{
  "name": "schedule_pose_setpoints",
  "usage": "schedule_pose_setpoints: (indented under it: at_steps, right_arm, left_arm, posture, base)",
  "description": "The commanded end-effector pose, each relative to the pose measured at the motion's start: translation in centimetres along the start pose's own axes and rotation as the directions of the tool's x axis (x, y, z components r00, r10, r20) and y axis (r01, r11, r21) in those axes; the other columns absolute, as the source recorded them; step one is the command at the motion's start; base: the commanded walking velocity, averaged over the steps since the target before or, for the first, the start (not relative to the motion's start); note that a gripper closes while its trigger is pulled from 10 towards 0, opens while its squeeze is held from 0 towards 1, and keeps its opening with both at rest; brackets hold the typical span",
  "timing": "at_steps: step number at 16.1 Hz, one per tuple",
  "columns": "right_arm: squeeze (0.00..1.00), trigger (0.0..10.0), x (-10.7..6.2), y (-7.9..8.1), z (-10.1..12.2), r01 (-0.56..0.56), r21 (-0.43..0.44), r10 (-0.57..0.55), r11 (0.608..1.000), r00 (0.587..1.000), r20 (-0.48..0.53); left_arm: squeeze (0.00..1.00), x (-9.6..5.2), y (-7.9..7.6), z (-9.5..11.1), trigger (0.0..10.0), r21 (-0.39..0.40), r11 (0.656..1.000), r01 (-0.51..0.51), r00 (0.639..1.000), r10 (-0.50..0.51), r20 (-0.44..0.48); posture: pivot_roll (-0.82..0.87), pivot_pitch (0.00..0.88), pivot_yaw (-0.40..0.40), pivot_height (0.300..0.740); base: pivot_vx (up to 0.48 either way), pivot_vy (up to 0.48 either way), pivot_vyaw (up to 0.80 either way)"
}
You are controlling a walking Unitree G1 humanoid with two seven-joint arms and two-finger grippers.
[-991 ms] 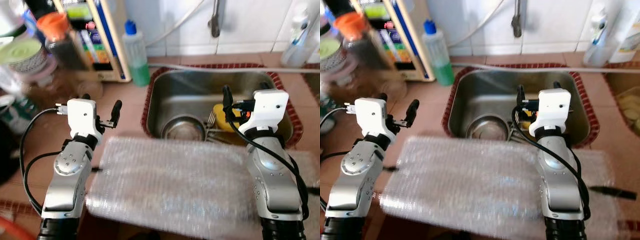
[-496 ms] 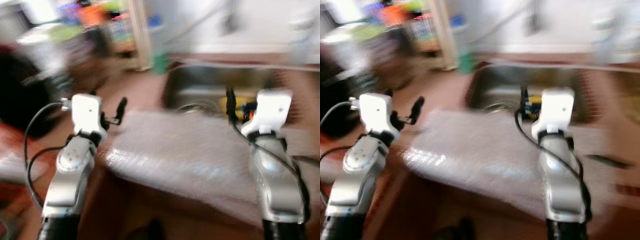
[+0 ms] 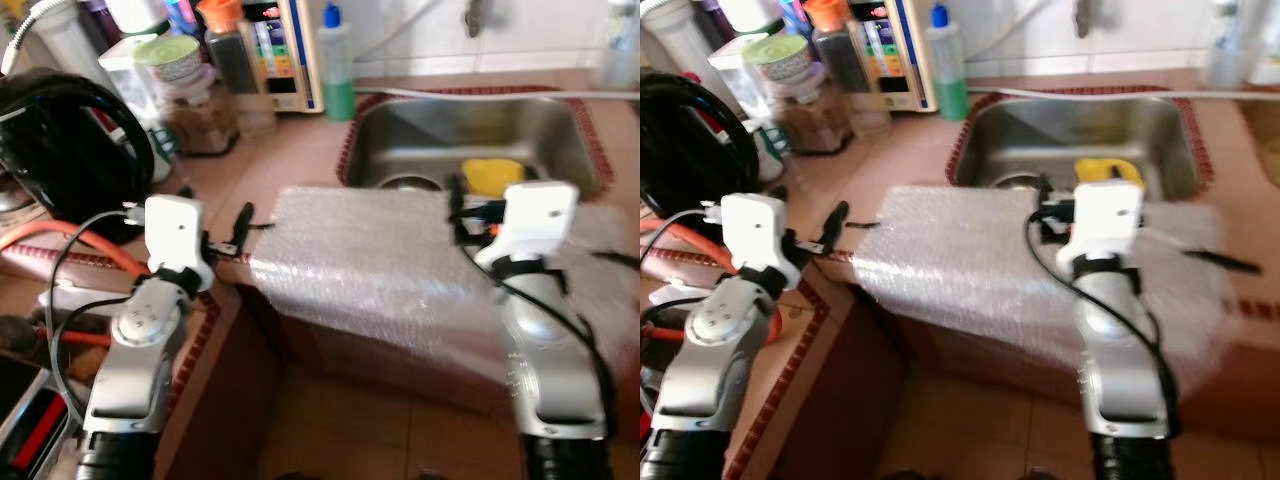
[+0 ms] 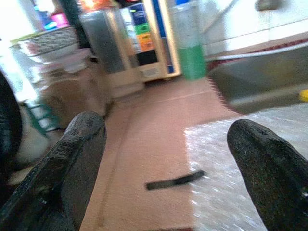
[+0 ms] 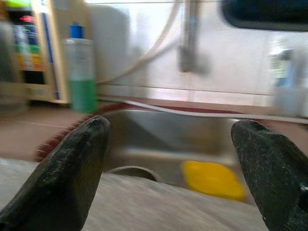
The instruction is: Kitchen organization
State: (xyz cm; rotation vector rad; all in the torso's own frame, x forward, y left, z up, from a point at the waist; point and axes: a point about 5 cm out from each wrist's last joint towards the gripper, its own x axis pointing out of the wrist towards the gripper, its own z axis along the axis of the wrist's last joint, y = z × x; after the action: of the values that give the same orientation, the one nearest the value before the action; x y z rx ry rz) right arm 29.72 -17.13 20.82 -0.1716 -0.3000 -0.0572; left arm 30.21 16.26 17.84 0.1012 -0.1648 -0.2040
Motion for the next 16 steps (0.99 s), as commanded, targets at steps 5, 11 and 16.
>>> schedule_pose_setpoints:
  at_steps: [5, 11, 16]
  right_arm:
    - [0.13, 10.0, 0.0, 1.4, 0.1, -0.056, 0.012, 0.056, 0.998, 0.998, 0.01]
    - [0.13, 10.0, 0.7, 2.2, 0.2, -0.137, 0.016, 0.137, 0.99, 0.99, 0.015]
    - [0.13, 10.0, 1.8, 3.1, 0.7, -0.199, 0.015, 0.199, 0.98, 0.98, 0.031]
  left_arm:
    - [0.0, -0.6, 0.8, -1.2, 10.0, 0.018, 0.999, -0.047, 0.998, 0.048, -0.048]
    - [0.0, -0.5, 1.3, -1.3, 10.0, -0.024, 0.986, -0.166, 0.986, 0.166, -0.011]
    - [0.0, -0.9, 0.8, -1.5, 10.0, -0.05, 0.975, -0.218, 0.976, 0.218, 0.001]
  posture:
    - [-0.21, 0.106, 0.172, 0.74]
    - [-0.19, 0.102, 0.088, 0.74]
    - [-0.16, 0.101, 0.048, 0.74]
  base:
    - [-0.052, 0.0, 0.0]
    - [0.0, 0.0, 0.0]
    - [0.0, 0.0, 0.0]
